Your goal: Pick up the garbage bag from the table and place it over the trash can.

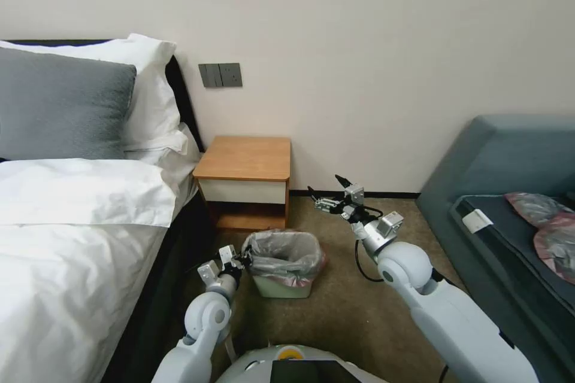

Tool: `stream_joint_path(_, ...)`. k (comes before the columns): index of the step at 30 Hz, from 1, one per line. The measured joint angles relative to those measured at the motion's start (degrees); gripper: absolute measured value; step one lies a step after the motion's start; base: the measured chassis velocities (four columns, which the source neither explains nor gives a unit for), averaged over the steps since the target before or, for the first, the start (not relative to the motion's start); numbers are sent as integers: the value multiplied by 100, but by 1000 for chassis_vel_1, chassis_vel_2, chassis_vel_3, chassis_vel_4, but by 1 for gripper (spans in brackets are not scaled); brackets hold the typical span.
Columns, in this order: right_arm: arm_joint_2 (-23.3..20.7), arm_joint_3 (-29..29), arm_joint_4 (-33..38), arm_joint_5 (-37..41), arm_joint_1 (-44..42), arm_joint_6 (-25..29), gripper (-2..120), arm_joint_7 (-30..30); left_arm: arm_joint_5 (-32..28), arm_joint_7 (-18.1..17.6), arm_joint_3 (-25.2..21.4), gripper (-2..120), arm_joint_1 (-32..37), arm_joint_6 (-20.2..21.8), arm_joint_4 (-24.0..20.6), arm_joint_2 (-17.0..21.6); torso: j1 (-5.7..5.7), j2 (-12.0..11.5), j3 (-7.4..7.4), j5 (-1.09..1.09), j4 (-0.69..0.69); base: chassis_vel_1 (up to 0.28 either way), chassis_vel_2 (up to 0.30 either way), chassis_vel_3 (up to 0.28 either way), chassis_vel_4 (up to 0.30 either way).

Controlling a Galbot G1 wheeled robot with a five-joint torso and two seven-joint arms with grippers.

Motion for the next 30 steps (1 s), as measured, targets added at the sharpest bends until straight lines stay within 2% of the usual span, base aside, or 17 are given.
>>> stream_joint_path(10,141,-87,-46,-3,28,5,100,-72,245,268,11,9,109,9,23,-17,0,0,0,0,-1,0,0,0,0)
stream_joint_path(19,184,-111,-71,-14,48,8,100,-120,330,323,18,11,158,21,58,-14,0,0,0,0,0,0,0,0,0)
stream_joint_path(22,190,-134,-76,-16,84,7,100,-122,334,361,19,24,167,22,32,-12,0,0,0,0,0,0,0,0,0)
stream_joint_path(24,192,-142,-76,-16,94,5,100,-122,334,365,18,27,170,26,25,-10,0,0,0,1,-1,0,0,0,0)
stream_joint_path(27,194,-166,-76,-14,133,-7,100,-122,333,370,19,42,227,48,12,-6,0,0,0,0,0,0,0,0,0)
stream_joint_path(28,194,-166,-76,-14,133,-7,100,-122,333,370,19,42,227,48,12,-6,0,0,0,0,0,0,0,0,0)
stream_joint_path(30,200,-184,-80,-12,151,-19,100,-121,351,361,19,54,305,50,-11,-12,0,0,0,0,0,0,0,0,0)
